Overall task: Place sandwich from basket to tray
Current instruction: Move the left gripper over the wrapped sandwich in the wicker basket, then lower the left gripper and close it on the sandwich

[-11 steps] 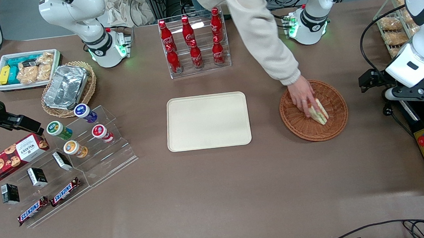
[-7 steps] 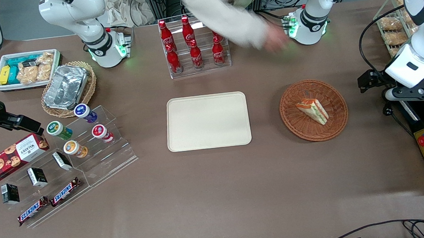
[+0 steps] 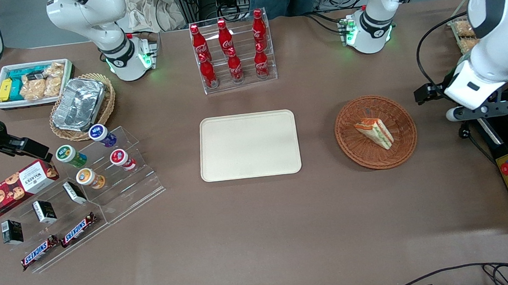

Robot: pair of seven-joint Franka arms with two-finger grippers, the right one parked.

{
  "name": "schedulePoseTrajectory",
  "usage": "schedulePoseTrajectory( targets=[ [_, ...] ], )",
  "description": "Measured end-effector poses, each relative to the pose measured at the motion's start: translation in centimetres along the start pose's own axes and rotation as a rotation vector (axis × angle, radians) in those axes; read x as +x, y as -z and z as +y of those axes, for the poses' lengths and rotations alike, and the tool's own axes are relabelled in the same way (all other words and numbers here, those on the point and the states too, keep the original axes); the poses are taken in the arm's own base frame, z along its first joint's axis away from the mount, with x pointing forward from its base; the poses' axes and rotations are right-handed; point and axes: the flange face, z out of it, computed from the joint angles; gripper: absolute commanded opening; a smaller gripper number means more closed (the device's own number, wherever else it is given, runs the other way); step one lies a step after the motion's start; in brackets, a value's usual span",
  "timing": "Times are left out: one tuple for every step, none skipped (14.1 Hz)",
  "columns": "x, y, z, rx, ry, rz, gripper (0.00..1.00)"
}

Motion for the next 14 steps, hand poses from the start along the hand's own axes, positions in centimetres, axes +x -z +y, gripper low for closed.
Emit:
schedulePoseTrajectory(
  targets=[
    [0.0,-1.0,0.2,-0.022,0.009,0.017,1.00],
    [-0.1,-2.3,0.3,-0.051,0.022,0.047,1.00],
    [-0.5,-4.0,0.3,-0.076,0.045,0.081,1.00],
    [-1.1,-5.9,0.3,-0.089,0.079,0.105,1.00],
    [-1.7,-7.5,0.3,-0.097,0.121,0.116,1.00],
    [-2.2,-8.8,0.3,-0.100,0.166,0.111,1.00],
    [-2.6,-9.9,0.4,-0.099,0.214,0.095,1.00],
    [-2.8,-11.0,0.5,-0.096,0.258,0.075,1.00],
    [-2.9,-12.1,0.7,-0.093,0.303,0.060,1.00],
    [-2.8,-13.3,0.9,-0.092,0.348,0.053,1.00],
    [-2.5,-14.4,1.3,-0.093,0.394,0.052,1.00],
    [-2.0,-15.4,2.1,-0.095,0.441,0.054,1.00],
    [-1.5,-16.5,3.0,-0.096,0.493,0.057,1.00],
    [-0.9,-17.7,3.8,-0.098,0.550,0.061,1.00]
  ],
)
